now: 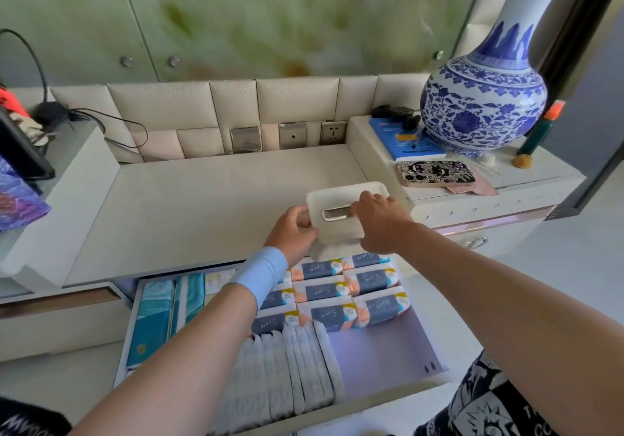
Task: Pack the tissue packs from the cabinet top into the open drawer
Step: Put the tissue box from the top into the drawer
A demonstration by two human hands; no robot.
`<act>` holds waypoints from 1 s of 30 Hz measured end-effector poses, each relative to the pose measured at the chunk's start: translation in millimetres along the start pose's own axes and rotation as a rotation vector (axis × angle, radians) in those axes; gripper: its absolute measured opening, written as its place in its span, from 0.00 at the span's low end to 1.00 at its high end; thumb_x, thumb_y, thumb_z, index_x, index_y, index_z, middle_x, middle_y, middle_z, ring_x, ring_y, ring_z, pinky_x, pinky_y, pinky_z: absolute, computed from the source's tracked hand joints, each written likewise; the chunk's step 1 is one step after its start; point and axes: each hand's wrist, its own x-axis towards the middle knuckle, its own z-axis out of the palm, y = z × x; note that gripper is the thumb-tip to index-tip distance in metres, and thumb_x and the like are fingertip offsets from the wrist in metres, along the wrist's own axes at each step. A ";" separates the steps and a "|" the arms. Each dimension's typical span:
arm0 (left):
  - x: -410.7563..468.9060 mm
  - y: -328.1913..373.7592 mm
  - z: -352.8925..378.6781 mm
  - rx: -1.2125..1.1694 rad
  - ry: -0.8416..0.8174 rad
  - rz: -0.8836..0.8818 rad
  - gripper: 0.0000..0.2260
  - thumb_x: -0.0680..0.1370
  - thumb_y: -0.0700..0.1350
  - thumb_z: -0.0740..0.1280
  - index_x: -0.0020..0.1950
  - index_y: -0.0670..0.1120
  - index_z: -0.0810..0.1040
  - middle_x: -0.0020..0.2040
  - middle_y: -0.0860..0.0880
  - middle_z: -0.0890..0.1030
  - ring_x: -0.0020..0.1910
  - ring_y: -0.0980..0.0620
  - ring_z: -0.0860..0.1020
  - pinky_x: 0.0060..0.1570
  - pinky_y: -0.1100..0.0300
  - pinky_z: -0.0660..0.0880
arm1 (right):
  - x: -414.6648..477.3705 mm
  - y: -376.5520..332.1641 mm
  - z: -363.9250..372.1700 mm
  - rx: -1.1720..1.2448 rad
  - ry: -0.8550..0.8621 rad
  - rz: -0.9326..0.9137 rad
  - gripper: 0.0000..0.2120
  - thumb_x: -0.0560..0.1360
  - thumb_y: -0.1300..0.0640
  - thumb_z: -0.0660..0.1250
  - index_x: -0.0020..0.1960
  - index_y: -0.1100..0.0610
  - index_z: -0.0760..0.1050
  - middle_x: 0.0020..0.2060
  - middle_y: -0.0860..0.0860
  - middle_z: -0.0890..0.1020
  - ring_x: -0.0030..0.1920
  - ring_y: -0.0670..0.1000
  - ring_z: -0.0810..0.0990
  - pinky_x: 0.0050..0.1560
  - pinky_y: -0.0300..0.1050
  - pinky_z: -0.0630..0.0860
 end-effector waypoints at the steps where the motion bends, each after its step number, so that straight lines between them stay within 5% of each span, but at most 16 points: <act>1: -5.2 -2.6 -0.2 0.008 -0.007 -0.006 0.18 0.77 0.45 0.67 0.66 0.50 0.72 0.54 0.54 0.77 0.52 0.54 0.76 0.44 0.64 0.71 | -8.3 -1.1 -1.7 0.036 -0.001 -0.002 0.27 0.69 0.53 0.70 0.67 0.52 0.70 0.60 0.53 0.72 0.58 0.55 0.75 0.59 0.49 0.73; 5: -25.2 -9.4 1.2 0.025 -0.050 -0.033 0.11 0.78 0.46 0.66 0.60 0.53 0.73 0.58 0.54 0.77 0.56 0.53 0.76 0.58 0.55 0.74 | -50.3 -3.6 -5.6 0.241 -0.081 0.044 0.28 0.67 0.53 0.71 0.66 0.50 0.72 0.58 0.49 0.79 0.55 0.53 0.78 0.50 0.44 0.77; 8: -40.7 -16.0 6.5 0.068 -0.102 -0.054 0.16 0.76 0.36 0.57 0.51 0.55 0.77 0.53 0.54 0.81 0.54 0.50 0.79 0.59 0.51 0.76 | -82.9 -3.7 -2.5 0.346 -0.164 0.074 0.29 0.65 0.53 0.73 0.66 0.49 0.73 0.57 0.50 0.79 0.54 0.53 0.77 0.48 0.42 0.75; 11: -59.4 -27.4 14.9 0.179 -0.198 -0.133 0.17 0.76 0.38 0.56 0.45 0.56 0.80 0.53 0.52 0.83 0.51 0.47 0.81 0.56 0.52 0.78 | -111.3 0.6 5.5 0.446 -0.230 0.101 0.30 0.64 0.54 0.74 0.66 0.48 0.73 0.59 0.48 0.78 0.54 0.51 0.75 0.52 0.41 0.75; 17: -96.1 -40.7 43.1 0.731 -0.550 -0.002 0.17 0.77 0.40 0.59 0.59 0.53 0.82 0.61 0.50 0.80 0.56 0.44 0.79 0.56 0.56 0.76 | -155.7 18.5 15.2 0.425 -0.344 0.082 0.31 0.66 0.52 0.76 0.67 0.47 0.72 0.62 0.46 0.76 0.57 0.48 0.74 0.55 0.40 0.72; 21: -114.6 -56.4 54.5 1.051 -0.733 0.143 0.22 0.78 0.43 0.59 0.70 0.61 0.72 0.72 0.51 0.70 0.65 0.43 0.73 0.62 0.49 0.74 | -170.5 23.4 18.1 0.410 -0.417 0.044 0.32 0.66 0.51 0.75 0.69 0.46 0.71 0.64 0.46 0.75 0.61 0.49 0.74 0.60 0.44 0.73; 30: -116.9 -58.8 44.6 1.281 -0.783 0.228 0.21 0.79 0.46 0.57 0.70 0.59 0.72 0.73 0.52 0.68 0.69 0.45 0.65 0.68 0.50 0.65 | -159.2 -0.6 16.2 0.342 -0.450 -0.103 0.31 0.70 0.51 0.75 0.71 0.49 0.69 0.64 0.49 0.74 0.55 0.48 0.71 0.52 0.39 0.68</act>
